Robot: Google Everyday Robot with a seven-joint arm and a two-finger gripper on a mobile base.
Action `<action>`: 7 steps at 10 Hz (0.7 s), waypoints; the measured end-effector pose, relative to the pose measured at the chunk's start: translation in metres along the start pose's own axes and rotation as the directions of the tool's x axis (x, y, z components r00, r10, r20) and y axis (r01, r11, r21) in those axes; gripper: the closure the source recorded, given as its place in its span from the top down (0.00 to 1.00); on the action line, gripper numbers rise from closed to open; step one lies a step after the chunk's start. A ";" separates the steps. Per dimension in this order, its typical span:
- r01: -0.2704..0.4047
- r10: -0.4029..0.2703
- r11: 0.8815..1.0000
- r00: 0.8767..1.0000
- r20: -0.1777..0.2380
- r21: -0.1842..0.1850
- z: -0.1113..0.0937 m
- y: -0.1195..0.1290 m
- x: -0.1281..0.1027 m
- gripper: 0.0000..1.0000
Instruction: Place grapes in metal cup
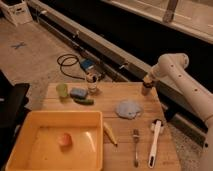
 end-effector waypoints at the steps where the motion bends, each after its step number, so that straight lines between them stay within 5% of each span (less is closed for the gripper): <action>1: 0.005 -0.005 1.000 1.000 0.002 0.007 -0.005 0.002 0.001 0.00; 5: 0.021 -0.021 1.000 1.000 0.001 0.013 -0.010 0.003 -0.007 0.02; 7: 0.025 -0.025 1.000 1.000 -0.003 0.009 -0.008 -0.002 -0.015 0.21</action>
